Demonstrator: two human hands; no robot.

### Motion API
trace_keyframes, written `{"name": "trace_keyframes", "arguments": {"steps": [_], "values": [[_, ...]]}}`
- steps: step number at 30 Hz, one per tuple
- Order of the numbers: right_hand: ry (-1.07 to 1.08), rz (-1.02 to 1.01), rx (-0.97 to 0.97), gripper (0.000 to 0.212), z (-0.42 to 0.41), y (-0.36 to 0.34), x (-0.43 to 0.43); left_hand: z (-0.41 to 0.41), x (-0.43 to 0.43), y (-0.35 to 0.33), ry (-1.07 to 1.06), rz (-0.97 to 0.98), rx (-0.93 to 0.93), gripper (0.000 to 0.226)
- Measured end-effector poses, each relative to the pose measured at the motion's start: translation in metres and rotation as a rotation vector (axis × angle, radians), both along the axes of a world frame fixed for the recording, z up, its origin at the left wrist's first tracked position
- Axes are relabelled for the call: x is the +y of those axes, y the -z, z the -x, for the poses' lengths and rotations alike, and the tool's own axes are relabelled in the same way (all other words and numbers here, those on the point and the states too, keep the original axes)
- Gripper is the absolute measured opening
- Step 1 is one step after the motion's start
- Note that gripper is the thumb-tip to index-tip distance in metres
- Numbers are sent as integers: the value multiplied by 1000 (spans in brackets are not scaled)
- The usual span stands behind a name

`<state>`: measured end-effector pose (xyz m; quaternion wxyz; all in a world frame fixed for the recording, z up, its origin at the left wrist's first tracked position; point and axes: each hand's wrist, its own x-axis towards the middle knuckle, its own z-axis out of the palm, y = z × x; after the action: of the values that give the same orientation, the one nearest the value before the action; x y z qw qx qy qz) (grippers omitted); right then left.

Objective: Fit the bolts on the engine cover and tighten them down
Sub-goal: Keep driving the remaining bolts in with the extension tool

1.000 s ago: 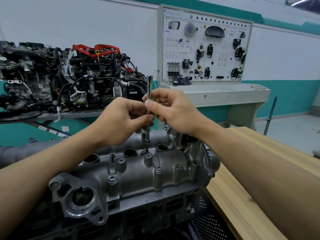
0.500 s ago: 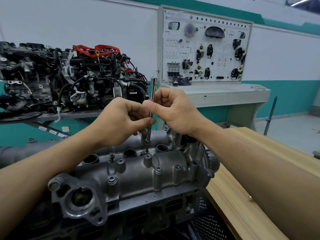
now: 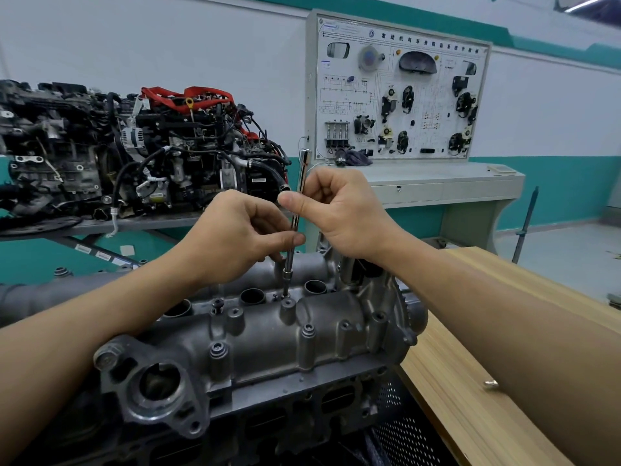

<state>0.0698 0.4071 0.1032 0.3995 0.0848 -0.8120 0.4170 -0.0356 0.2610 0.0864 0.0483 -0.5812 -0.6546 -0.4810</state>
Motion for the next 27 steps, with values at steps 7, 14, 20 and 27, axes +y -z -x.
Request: {"name": "trace_keyframes", "arguments": {"steps": [7, 14, 20, 27], "values": [[-53, -24, -42, 31, -2, -6, -6, 4, -2, 1, 51, 89, 100, 8], [-60, -103, -153, 37, -13, -17, 4, -1, 0, 3, 57, 98, 16, 11], [78, -68, -48, 42, -2, -13, -9, -4, -2, 1, -5, 75, -37, 22], [215, -38, 6, 47, 6, -7, -18, -1, 0, 4, 3, 81, -58, 6]]}}
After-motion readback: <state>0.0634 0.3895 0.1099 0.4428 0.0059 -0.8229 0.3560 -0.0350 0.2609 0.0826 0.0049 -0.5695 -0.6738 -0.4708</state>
